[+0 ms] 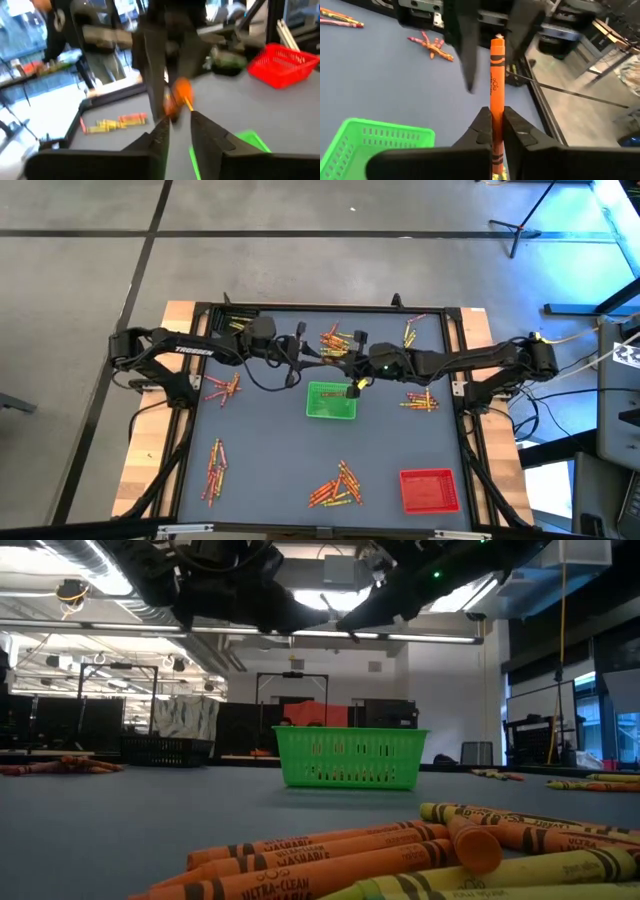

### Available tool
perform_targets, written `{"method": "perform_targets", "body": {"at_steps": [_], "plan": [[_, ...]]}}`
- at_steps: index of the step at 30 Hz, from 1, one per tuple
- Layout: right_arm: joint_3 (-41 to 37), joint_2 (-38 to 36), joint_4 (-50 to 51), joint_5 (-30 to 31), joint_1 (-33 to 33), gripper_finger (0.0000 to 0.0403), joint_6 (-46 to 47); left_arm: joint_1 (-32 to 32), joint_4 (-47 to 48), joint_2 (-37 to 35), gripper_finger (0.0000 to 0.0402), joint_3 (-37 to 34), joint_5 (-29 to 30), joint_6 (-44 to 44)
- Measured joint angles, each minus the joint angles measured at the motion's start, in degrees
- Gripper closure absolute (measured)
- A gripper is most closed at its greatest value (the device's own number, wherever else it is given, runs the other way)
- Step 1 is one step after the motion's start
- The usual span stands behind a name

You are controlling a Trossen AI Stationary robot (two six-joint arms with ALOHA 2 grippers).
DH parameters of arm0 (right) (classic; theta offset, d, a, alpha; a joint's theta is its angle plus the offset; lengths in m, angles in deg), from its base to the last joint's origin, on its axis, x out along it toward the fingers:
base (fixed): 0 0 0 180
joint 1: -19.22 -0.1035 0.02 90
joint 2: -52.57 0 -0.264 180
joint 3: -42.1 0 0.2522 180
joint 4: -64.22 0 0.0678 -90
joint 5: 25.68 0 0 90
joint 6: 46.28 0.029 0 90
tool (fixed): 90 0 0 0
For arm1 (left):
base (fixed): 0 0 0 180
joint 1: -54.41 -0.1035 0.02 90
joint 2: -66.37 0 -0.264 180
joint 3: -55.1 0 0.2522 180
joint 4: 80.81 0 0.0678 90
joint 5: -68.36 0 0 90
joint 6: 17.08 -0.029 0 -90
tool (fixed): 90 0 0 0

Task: Sort crayons
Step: Put the orange crayon into the red bin

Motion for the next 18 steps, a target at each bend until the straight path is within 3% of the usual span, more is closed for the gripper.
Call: {"method": "perform_targets", "body": {"at_steps": [4, 8, 18], "plan": [[0.0, -4.62, 9.11, 2.35, -1.8, 0.0384, 1.74, -0.95, 8.83, -6.41, 0.0291, -0.02, 0.81, 0.22], [0.0, -10.91, 19.82, 1.85, -4.1, 0.0386, 8.1, -1.07, 15.52, -10.81, 0.0276, 0.0, 6.54, 0.09], [0.0, -20.31, 46.71, -6.2, -12.41, 0.0379, 31.54, -0.96, 17.43, -10.35, 0.0274, -0.02, 11.26, 0.22]]}}
